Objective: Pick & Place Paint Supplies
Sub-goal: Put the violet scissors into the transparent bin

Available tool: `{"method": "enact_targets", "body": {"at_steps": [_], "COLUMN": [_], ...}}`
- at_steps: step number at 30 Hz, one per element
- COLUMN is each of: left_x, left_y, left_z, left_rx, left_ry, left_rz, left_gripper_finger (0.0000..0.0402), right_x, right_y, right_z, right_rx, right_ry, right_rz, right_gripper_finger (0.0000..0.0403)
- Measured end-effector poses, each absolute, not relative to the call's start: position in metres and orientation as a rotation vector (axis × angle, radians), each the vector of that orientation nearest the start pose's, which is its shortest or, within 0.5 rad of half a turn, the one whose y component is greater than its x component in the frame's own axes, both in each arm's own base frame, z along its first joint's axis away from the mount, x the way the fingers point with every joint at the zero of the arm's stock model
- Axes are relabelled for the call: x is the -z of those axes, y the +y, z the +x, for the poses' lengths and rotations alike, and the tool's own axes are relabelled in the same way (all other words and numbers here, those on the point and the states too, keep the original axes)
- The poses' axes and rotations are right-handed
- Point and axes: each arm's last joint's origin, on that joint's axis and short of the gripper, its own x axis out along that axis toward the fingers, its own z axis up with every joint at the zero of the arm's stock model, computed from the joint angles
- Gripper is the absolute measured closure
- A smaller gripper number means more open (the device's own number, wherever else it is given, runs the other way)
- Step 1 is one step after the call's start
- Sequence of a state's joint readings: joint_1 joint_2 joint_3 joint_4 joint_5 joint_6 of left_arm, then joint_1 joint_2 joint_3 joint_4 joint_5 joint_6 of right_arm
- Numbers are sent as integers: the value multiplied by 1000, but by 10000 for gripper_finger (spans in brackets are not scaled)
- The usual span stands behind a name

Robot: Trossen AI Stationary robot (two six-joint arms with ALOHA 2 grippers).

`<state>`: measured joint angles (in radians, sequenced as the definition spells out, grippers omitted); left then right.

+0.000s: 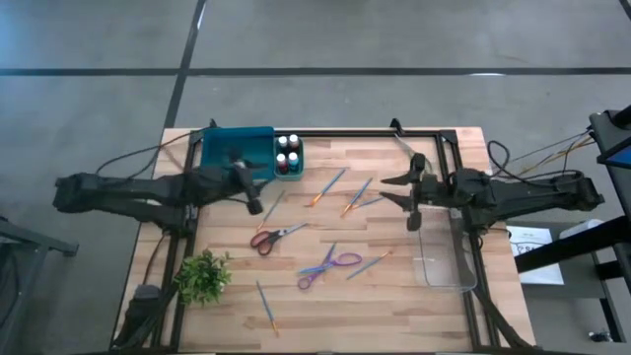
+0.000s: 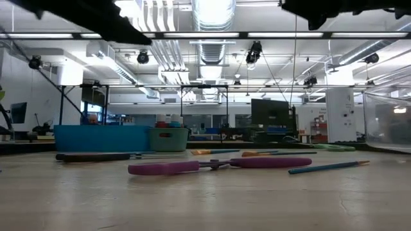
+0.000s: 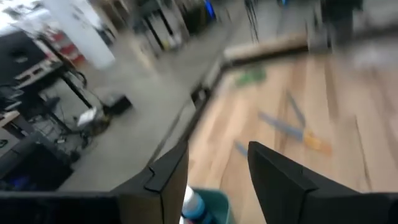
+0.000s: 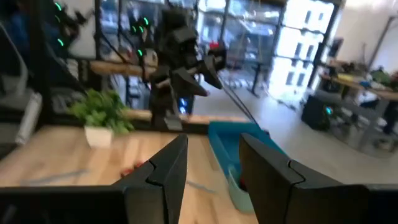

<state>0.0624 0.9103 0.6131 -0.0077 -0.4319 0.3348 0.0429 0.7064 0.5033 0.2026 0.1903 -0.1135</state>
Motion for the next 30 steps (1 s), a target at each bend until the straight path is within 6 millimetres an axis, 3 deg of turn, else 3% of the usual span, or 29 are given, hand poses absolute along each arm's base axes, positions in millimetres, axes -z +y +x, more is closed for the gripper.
{"method": "enact_targets", "body": {"at_steps": [4, 9, 15, 23, 30], "left_x": [-274, -284, -302, -296, -293], "left_y": [27, 26, 25, 23, 22], "left_z": [225, 235, 224, 201, 190], "left_rx": [-437, -412, -429, -437, -425], "left_ry": [531, 563, 480, 457, 438], "left_rz": [421, 424, 409, 381, 372], "left_gripper_finger": [229, 229, 229, 229, 229], "right_x": [-294, -300, -302, -324, -365], "right_y": [1, 2, 2, 9, 17], "right_z": [170, 168, 165, 165, 157], "right_rx": [172, 164, 155, -28, -133], "right_ry": [-17, -39, -53, -180, -307], "right_rz": [-111, -106, -103, -79, -96], "right_gripper_finger": [260, 260, 260, 260, 260]}}
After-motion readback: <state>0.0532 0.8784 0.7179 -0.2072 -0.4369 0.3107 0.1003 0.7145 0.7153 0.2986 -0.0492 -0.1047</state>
